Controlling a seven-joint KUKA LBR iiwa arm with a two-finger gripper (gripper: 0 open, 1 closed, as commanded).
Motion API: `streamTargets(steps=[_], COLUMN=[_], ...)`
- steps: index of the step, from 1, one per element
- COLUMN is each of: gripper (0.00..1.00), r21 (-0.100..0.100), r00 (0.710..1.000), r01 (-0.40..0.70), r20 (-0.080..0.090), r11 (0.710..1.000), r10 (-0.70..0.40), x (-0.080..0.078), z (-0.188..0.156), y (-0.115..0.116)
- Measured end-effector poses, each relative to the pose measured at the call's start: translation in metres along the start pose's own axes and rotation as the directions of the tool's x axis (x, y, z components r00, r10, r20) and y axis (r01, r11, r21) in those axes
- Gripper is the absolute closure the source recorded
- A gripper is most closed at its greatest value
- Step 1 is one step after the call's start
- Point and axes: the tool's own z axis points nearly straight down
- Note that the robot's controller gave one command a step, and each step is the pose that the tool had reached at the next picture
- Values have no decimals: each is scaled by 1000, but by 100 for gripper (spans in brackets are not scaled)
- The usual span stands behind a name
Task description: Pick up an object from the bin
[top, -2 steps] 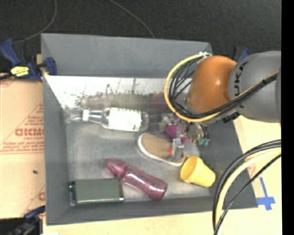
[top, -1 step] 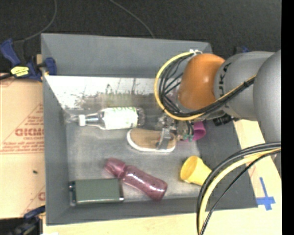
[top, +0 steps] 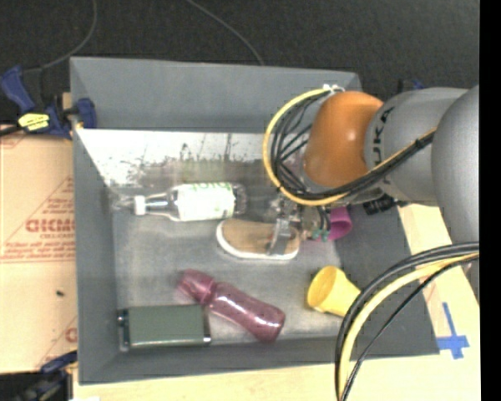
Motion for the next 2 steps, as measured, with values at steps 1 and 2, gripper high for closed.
streamTargets(steps=[1,2], gripper=[100,100], r21=[-1,-1], r00=[1000,999], r01=[-28,-34], r20=[3,7], r11=[1000,999], r10=[28,34], x=[1,6], z=[-9,-58], y=[-3,1])
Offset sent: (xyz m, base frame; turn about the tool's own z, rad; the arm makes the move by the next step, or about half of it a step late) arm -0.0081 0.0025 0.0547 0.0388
